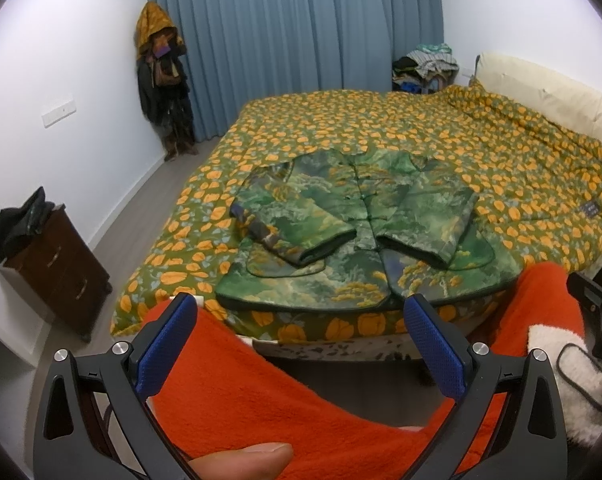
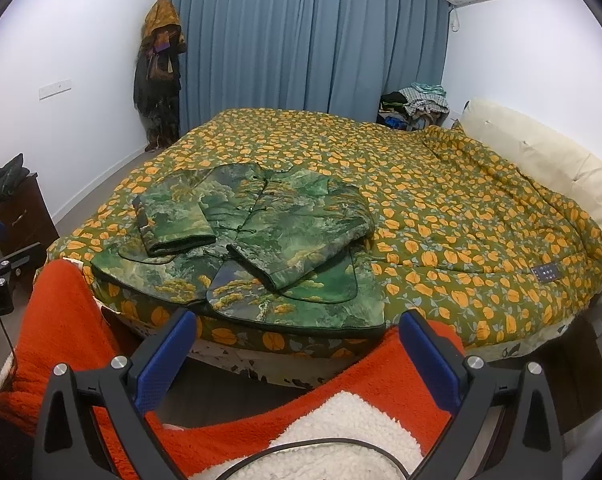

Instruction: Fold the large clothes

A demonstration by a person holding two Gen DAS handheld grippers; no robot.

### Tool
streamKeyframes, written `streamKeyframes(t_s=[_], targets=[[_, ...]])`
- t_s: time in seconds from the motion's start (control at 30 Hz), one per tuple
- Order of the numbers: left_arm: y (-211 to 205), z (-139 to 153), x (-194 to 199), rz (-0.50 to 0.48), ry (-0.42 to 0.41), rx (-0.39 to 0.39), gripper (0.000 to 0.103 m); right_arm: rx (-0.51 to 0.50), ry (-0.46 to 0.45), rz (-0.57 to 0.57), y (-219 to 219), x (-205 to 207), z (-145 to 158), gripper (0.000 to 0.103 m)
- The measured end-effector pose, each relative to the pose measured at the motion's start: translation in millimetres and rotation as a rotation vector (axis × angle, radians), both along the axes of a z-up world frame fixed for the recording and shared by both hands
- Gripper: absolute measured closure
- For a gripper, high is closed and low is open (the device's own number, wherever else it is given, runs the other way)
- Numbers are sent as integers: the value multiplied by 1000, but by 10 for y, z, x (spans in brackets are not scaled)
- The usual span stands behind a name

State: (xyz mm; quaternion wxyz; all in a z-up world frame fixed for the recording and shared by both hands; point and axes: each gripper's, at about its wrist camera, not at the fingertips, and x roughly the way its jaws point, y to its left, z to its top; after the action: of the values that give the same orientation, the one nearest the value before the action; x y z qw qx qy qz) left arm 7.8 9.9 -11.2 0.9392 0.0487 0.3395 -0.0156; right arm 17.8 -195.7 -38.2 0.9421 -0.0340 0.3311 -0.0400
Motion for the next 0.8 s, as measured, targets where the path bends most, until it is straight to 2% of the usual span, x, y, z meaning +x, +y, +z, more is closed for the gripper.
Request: streamKeyframes(t_s=[0.8], targets=[[-37, -28, -17, -25, -1, 19, 0, -3, 6, -4, -25, -28, -16, 0]])
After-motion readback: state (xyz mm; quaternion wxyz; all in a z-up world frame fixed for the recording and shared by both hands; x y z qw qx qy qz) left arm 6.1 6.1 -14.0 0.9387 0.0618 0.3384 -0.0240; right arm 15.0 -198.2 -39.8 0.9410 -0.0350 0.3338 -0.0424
